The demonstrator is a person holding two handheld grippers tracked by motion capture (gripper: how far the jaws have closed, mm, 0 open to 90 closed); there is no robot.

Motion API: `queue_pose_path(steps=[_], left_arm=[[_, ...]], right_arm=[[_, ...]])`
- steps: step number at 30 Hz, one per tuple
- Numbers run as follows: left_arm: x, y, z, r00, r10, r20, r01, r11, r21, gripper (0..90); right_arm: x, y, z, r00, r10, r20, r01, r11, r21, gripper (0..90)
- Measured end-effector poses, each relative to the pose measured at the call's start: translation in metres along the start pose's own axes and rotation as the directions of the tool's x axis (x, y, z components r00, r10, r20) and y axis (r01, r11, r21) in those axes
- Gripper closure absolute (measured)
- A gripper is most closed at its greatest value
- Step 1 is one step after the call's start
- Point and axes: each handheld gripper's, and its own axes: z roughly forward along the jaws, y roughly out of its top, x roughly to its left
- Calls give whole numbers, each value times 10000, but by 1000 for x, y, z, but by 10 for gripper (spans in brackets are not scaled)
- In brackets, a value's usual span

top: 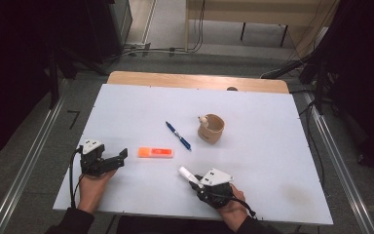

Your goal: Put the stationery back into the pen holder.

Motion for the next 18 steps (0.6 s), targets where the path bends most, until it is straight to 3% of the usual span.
queue_pose_path(steps=[12, 18], left_arm=[[-12, 6, -4, 9984, -4, 566, 14, 9998, -192, 110], [-27, 8, 2, 9947, 276, 995, -268, 9996, -86, 109]], right_arm=[[-8, 6, -6, 9997, 84, 239, -75, 9993, -372, 688], [-14, 11, -10, 9991, 181, 372, -156, 9977, -658, 688]])
